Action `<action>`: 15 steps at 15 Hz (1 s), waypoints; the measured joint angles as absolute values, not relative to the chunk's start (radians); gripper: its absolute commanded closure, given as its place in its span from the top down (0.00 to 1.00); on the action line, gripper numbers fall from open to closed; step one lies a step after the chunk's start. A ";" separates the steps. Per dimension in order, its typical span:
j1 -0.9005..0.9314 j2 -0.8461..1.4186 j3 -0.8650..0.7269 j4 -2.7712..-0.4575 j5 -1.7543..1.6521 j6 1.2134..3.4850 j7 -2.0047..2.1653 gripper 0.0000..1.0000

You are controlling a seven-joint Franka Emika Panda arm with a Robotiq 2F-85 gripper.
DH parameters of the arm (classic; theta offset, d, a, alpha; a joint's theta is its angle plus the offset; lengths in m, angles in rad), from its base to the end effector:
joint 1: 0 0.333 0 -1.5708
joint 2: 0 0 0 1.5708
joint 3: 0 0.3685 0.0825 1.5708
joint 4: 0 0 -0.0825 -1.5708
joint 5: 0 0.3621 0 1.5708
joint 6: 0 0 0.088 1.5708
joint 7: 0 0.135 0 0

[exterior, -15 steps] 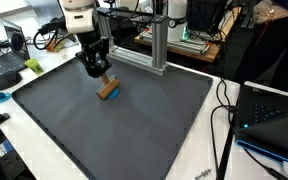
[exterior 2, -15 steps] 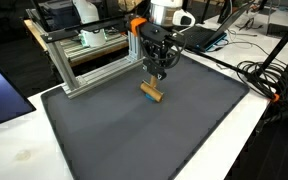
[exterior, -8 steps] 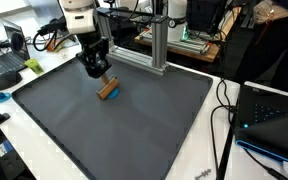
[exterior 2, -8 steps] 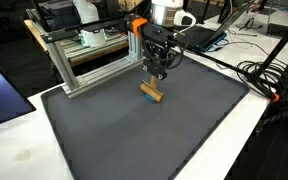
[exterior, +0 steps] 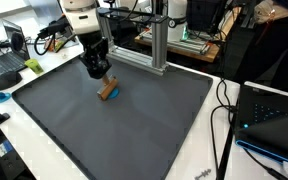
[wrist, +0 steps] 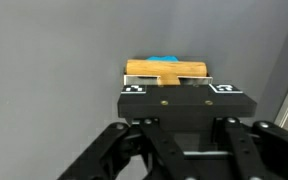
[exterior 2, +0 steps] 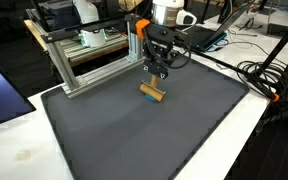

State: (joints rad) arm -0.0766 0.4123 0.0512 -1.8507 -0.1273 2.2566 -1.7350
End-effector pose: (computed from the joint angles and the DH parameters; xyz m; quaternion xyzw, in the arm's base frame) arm 0.6416 -0.0253 0.3349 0.6265 0.7785 -0.0316 0.0227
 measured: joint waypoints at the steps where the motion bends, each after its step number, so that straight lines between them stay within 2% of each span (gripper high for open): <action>1: -0.077 0.412 0.053 -1.851 -0.127 2.257 -1.745 0.22; 3: -0.077 0.412 0.053 -1.851 -0.127 2.257 -1.763 0.22; 4: -0.077 0.412 0.054 -1.851 -0.125 2.258 -1.773 0.47; 8: -0.087 0.412 0.059 -1.853 -0.114 2.263 -1.800 0.47; 9: -0.088 0.412 0.060 -1.853 -0.113 2.263 -1.801 0.22; 15: -0.089 0.408 0.076 -1.853 -0.114 2.265 -1.881 0.22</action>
